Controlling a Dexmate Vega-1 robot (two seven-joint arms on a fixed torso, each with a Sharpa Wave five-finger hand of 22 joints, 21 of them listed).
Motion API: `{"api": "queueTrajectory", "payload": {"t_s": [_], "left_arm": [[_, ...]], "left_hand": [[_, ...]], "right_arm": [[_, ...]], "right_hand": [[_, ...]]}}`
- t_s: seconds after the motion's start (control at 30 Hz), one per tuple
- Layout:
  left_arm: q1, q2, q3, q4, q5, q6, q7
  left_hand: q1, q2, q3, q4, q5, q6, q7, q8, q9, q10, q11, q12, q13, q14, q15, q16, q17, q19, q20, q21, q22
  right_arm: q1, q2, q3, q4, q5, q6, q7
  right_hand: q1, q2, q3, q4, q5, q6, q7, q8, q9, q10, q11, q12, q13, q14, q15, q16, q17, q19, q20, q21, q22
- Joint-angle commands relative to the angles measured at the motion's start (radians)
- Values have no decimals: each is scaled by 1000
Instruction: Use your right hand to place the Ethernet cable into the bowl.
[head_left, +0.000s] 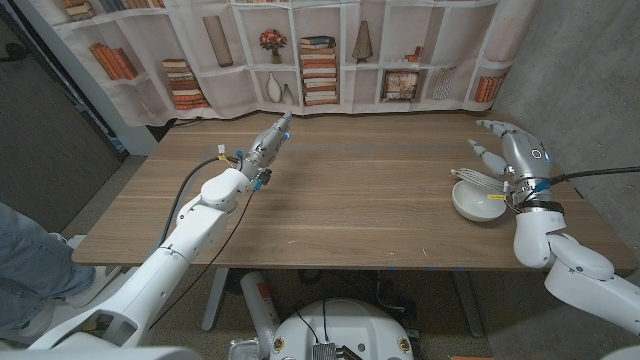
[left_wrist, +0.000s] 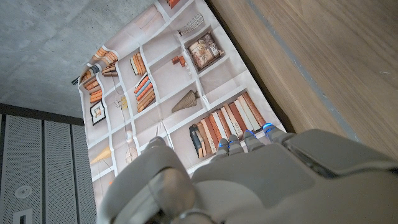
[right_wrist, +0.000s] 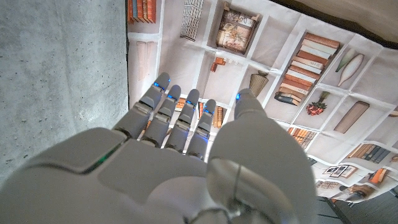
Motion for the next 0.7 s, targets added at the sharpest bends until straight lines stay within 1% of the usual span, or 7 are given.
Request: {"api": "queueTrajectory", "payload": {"t_s": [0.03,0.2,0.3,0.7], "left_arm": [[11,6,-11,2,-8,-7,-5],[17,10,-17,1,-10,-9,-4],[19,11,-21,3,-14,-13,-6],[21,11,-30,22,-23,-35,-16]], "left_hand": [[11,4,-6,4,-1,-25,4,1,3,-82,0,-1,0,-179,3,0,2,-291,0,2,3],[11,4,-6,4,-1,-25,5,1,3,-83,0,-2,0,-179,4,0,2,-292,1,1,3],[11,4,-6,4,-1,-25,5,1,3,-83,0,-1,0,-180,4,0,2,-292,1,1,3],[12,5,-8,4,-2,-25,5,1,3,-83,-1,-2,0,-180,3,0,1,-293,1,1,3]], "right_arm": [[3,43,48,-9,134,162,59],[13,65,58,-1,182,215,88],[22,76,57,2,192,229,99],[55,96,33,-3,175,211,128]], "right_hand": [[-3,9,5,3,8,2,11,6,-1,5,12,4,0,0,-35,9,0,-1,-34,-2,2],[-4,13,6,3,7,4,14,7,-2,7,14,4,-1,1,-34,11,0,1,-34,-2,2],[-4,15,7,4,7,7,18,9,-2,9,17,5,-2,2,-34,12,0,1,-34,-2,2],[-5,17,8,3,5,11,21,10,-4,12,19,6,-5,1,-31,13,-2,1,-32,-3,2]]}}
